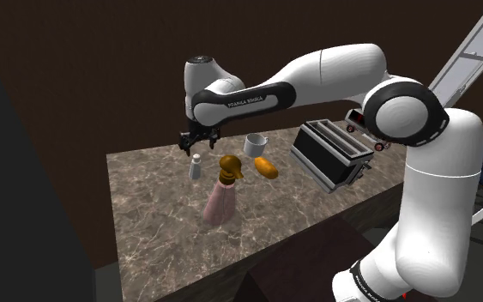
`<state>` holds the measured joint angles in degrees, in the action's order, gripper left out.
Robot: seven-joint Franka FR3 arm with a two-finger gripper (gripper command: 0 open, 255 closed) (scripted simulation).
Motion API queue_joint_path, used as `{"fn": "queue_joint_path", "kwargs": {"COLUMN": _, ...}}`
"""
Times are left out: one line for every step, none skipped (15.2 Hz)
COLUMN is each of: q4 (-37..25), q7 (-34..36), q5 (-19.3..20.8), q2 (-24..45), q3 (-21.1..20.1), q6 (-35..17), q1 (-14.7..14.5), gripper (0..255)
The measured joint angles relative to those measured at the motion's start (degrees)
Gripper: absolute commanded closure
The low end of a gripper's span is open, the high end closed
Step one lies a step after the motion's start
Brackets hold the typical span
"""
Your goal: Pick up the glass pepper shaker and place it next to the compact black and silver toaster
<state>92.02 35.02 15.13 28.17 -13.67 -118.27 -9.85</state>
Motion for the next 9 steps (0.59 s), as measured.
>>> {"fn": "queue_joint_path", "kwargs": {"q4": -2.5, "q7": 0.3, "q5": 0.5, "q2": 2.5, "q3": 0.2, "q6": 0.4, "q1": -0.6, "gripper": 0}}
{"fn": "queue_joint_path", "kwargs": {"q4": -3.7, "q7": 0.5, "q5": 0.8, "q2": 3.8, "q3": 0.3, "q6": 0.4, "q1": -0.9, "gripper": 0}}
{"fn": "queue_joint_path", "kwargs": {"q4": -4.0, "q7": 0.6, "q5": 0.9, "q2": 4.5, "q3": 0.4, "q6": 0.1, "q1": -1.0, "gripper": 0}}
{"fn": "queue_joint_path", "kwargs": {"q4": -4.2, "q7": 0.8, "q5": 1.1, "q2": 5.0, "q3": 0.5, "q6": -0.2, "q1": -1.1, "gripper": 0}}
{"fn": "queue_joint_path", "kwargs": {"q4": -4.0, "q7": 0.9, "q5": 1.2, "q2": 5.4, "q3": 0.6, "q6": -0.7, "q1": -1.2, "gripper": 0}}
{"fn": "queue_joint_path", "kwargs": {"q4": -4.0, "q7": 1.0, "q5": 1.4, "q2": 5.8, "q3": 0.7, "q6": -1.2, "q1": -1.3, "gripper": 0}}
{"fn": "queue_joint_path", "kwargs": {"q4": -3.6, "q7": 1.1, "q5": 1.5, "q2": 6.2, "q3": 0.8, "q6": -1.8, "q1": -1.2, "gripper": 0}}
{"fn": "queue_joint_path", "kwargs": {"q4": -3.5, "q7": 1.1, "q5": 1.6, "q2": 6.7, "q3": 0.9, "q6": -2.5, "q1": -1.1, "gripper": 0}}
{"fn": "queue_joint_path", "kwargs": {"q4": -3.5, "q7": 1.2, "q5": 1.7, "q2": 7.0, "q3": 1.0, "q6": -2.8, "q1": -1.2, "gripper": 0}}
